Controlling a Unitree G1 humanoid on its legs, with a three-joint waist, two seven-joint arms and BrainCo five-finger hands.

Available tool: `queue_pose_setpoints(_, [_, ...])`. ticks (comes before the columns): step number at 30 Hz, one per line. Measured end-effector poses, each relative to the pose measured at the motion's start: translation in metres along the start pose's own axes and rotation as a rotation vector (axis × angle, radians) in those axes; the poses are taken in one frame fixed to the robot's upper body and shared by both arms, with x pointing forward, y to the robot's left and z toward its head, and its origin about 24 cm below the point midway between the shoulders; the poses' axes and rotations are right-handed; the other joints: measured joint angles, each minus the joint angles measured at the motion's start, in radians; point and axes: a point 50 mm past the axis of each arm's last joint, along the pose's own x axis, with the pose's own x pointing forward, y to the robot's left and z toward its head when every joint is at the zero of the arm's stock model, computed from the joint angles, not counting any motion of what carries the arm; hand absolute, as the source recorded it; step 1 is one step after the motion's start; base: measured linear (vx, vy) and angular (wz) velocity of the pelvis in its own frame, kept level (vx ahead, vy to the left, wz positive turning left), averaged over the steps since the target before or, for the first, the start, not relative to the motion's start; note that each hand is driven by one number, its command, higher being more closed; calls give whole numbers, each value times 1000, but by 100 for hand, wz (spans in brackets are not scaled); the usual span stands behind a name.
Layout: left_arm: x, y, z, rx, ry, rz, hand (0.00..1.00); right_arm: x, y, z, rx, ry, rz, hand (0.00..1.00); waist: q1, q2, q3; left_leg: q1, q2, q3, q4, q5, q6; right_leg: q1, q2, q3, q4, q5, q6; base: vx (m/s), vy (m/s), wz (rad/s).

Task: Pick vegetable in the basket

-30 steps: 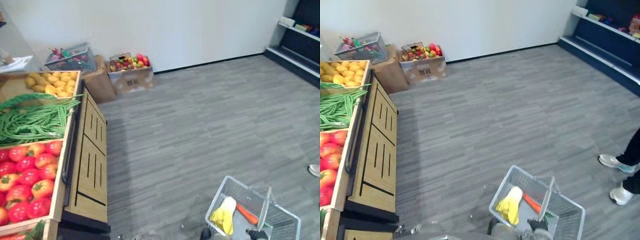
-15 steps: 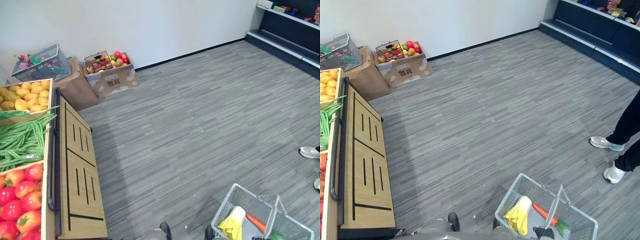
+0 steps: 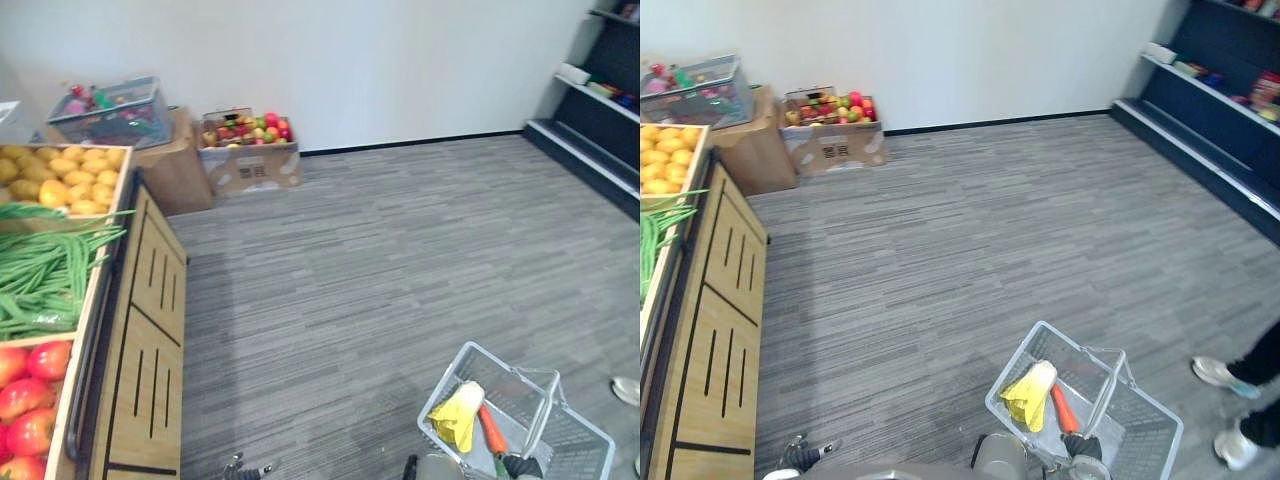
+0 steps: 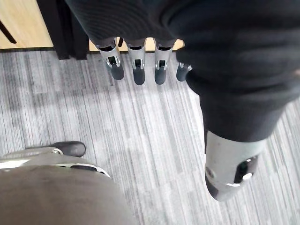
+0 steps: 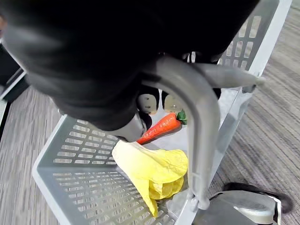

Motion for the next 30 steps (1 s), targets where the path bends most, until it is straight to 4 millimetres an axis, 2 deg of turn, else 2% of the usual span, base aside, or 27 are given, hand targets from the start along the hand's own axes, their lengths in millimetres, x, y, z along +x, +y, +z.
queue_pose_setpoints(1, [0, 4, 1, -5, -6, 12, 0, -1, 4, -3, 5, 11, 9, 100, 1, -31, -6, -1, -13, -26, 1, -23, -44, 23, -7, 60, -130, 155, 1, 216, -355, 81])
queue_pose_setpoints(2, [0, 1, -1, -30, 5, 14, 0, 0, 5, -1, 4, 13, 12, 100, 9, -4, -2, 0, 15, -52, 1, -47, -80, 40, 17, 76, -120, 98, 29, 200, -361, 68])
queue_pose_setpoints(3, [-2, -4, -4, -41, 18, 5, 0, 0, 5, 1, 5, 9, 11, 100, 10, 10, -1, -8, 35, -55, 6, -47, -81, 41, 35, 75, -119, 99, 28, 145, -303, 44])
queue_pose_setpoints(4, [-4, -9, -10, -55, 34, -5, 0, 1, 5, 4, 10, 3, 8, 100, 14, 37, -8, -19, 61, -68, 9, -42, -93, 46, 56, 55, -129, 75, 19, 142, -262, 26])
queue_pose_setpoints(6, [-5, -11, -12, -73, 43, -6, 0, 2, 3, 6, 2, -1, 8, 100, 8, 52, -8, -34, 83, -91, 8, -32, -110, 60, 71, 17, -151, 60, 10, 122, -266, 45])
queue_pose_setpoints(8, [-6, -10, -16, -118, 65, 7, 0, 1, 2, -2, -5, 29, 21, 100, 5, 54, -12, -46, 115, -114, -3, -7, -140, 102, 98, -33, -211, 61, 6, 65, -179, 58])
queue_pose_setpoints(9, [-6, -9, -18, -133, 73, 13, 0, 0, 2, -5, -4, 37, 22, 100, 4, 55, -19, -51, 120, -114, -3, -5, -142, 112, 104, -44, -230, 66, 2, 41, -71, 34])
queue_pose_setpoints(13, [-10, -7, -31, -242, 123, 40, 0, -4, 14, -13, -17, 64, 57, 100, 7, 47, -42, -65, 126, -114, -4, 16, -148, 193, 132, -79, -400, 150, -1, 45, -47, 17])
queue_pose_setpoints(16, [-10, -7, -32, -241, 129, 31, 0, -5, 18, -18, -51, 77, 76, 100, 5, 43, -58, -92, 106, -122, -2, 19, -147, 223, 122, -109, -492, 209, 5, 25, 34, 22])
queue_pose_setpoints(20, [-9, -7, -31, -205, 123, 23, 0, -7, 19, -21, -92, 78, 88, 100, 4, 41, -60, -102, 84, -135, -3, 21, -144, 250, 104, -131, -524, 227, 13, -11, 52, 23])
queue_pose_setpoints(25, [-10, -8, -32, -178, 130, 26, 0, -6, 22, -15, -184, 40, 122, 100, 4, 46, -62, -76, 84, -76, -36, 21, -143, 253, 104, -103, -544, 248, 13, -53, 21, -13])
queue_pose_setpoints(30, [-9, -8, -31, -144, 137, 17, 0, -6, 22, -17, -162, 41, 127, 100, 2, 45, -61, -56, 80, -45, -49, 20, -143, 251, 100, -82, -551, 258, 18, -60, 19, -18])
